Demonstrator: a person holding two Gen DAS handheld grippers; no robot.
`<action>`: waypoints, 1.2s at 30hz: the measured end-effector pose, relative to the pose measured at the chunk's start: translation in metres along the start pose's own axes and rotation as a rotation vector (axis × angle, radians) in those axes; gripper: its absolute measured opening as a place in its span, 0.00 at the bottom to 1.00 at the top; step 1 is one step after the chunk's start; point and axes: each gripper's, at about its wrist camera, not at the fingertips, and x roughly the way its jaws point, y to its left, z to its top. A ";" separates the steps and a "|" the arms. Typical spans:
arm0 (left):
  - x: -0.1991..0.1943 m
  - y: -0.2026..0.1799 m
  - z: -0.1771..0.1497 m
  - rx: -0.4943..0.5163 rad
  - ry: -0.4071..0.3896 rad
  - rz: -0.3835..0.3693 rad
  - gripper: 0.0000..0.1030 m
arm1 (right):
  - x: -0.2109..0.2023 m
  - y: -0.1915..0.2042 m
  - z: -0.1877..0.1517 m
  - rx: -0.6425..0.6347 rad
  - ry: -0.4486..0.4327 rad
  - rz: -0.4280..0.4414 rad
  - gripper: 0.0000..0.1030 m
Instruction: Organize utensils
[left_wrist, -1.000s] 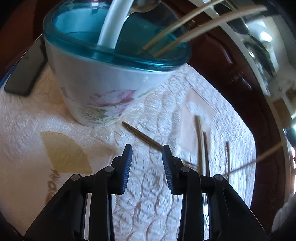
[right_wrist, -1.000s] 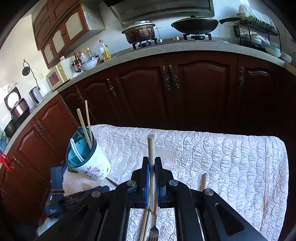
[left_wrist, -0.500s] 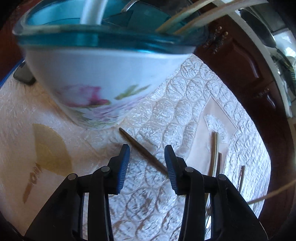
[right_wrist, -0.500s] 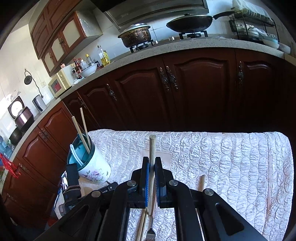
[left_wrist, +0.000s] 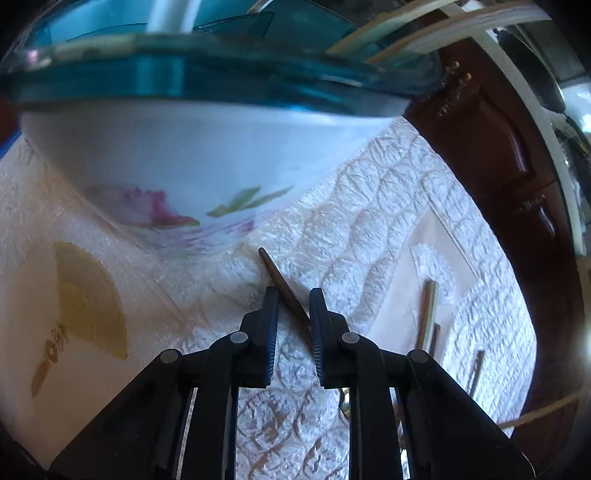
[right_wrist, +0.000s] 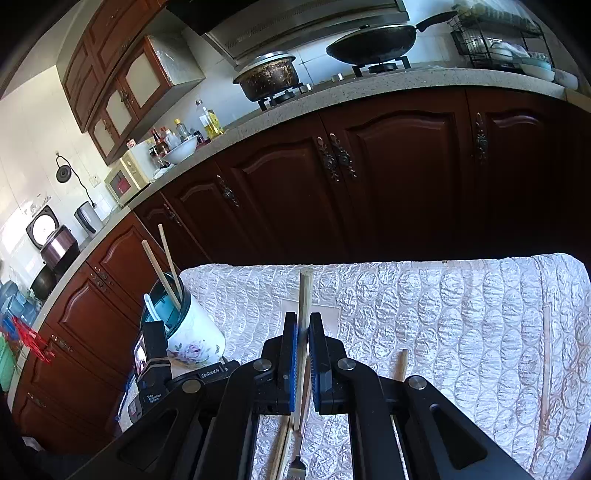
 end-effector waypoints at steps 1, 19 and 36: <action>-0.001 0.002 0.000 0.008 0.011 -0.014 0.14 | -0.001 0.000 0.000 -0.001 0.000 -0.001 0.05; -0.108 0.024 -0.024 0.296 -0.017 -0.221 0.06 | -0.018 0.077 0.008 -0.128 -0.032 -0.027 0.05; -0.238 0.059 0.058 0.343 -0.234 -0.273 0.06 | -0.030 0.167 0.054 -0.207 -0.125 0.140 0.05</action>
